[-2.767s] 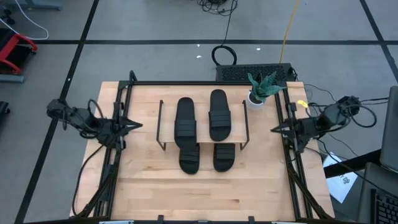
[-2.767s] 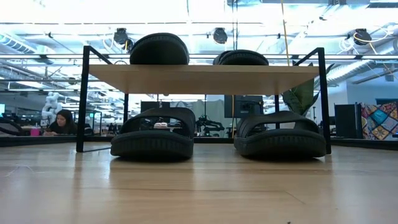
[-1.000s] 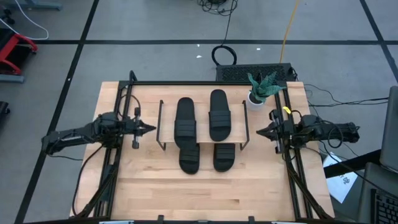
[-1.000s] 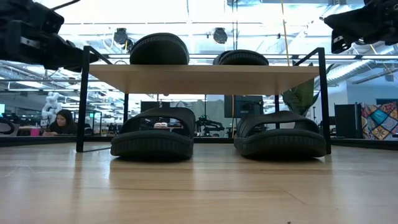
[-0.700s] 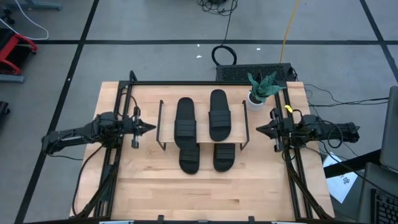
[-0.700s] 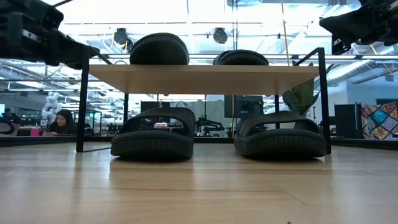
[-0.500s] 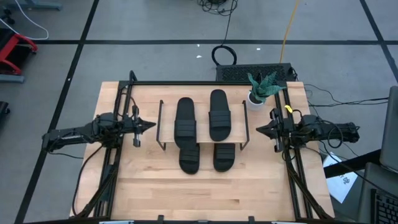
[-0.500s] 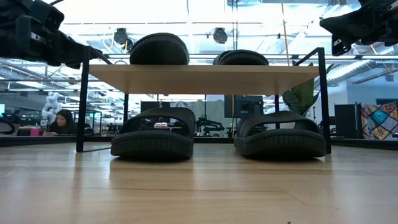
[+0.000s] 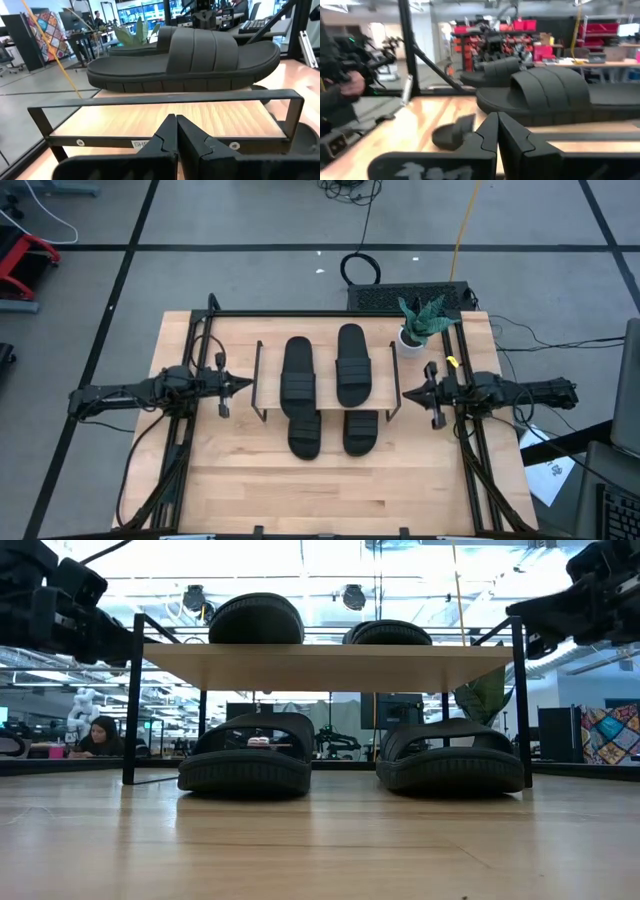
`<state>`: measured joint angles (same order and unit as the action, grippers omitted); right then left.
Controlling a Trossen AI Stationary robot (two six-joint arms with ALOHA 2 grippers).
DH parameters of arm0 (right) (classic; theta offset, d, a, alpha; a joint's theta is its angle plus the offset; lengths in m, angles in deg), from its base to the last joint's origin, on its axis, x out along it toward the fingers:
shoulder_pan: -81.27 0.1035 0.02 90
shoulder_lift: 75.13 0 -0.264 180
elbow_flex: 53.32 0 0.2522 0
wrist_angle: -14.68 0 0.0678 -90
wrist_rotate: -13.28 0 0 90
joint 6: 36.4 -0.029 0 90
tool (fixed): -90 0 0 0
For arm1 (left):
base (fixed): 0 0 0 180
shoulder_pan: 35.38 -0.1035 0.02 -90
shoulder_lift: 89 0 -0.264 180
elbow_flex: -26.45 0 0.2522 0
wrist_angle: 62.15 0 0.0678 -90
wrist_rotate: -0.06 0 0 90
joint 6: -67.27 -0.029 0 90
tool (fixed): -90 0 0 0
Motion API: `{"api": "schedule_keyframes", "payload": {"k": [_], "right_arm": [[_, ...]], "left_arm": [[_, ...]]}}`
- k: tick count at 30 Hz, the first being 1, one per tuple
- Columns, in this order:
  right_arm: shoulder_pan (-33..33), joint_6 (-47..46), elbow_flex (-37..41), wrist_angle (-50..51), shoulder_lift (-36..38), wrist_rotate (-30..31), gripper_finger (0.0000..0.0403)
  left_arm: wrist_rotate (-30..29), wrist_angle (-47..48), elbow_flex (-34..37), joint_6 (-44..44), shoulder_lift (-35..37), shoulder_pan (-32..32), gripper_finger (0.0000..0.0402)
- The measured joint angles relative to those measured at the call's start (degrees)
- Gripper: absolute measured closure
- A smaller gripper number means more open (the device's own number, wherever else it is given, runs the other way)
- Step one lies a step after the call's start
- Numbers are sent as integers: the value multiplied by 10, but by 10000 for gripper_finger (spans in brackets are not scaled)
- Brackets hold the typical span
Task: Pick and place slides into the shelf
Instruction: Return to Home Position
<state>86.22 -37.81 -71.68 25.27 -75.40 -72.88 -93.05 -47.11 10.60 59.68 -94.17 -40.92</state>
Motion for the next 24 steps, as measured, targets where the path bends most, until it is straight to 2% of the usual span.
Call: {"api": "schedule_keyframes", "payload": {"k": [4,11,15,18,24], "right_arm": [[0,-8,18,-43,0,-23,403],[0,4,24,-41,0,-24,403],[0,4,25,-43,0,-68,403],[0,5,25,-44,0,-110,403],[0,-15,26,-43,0,-116,403]], "left_arm": [[0,-16,7,7,0,0,401],[2,-15,7,38,0,0,401],[7,-6,7,66,0,0,399],[35,-3,7,83,-7,0,393],[44,-2,7,102,-9,0,385]]}}
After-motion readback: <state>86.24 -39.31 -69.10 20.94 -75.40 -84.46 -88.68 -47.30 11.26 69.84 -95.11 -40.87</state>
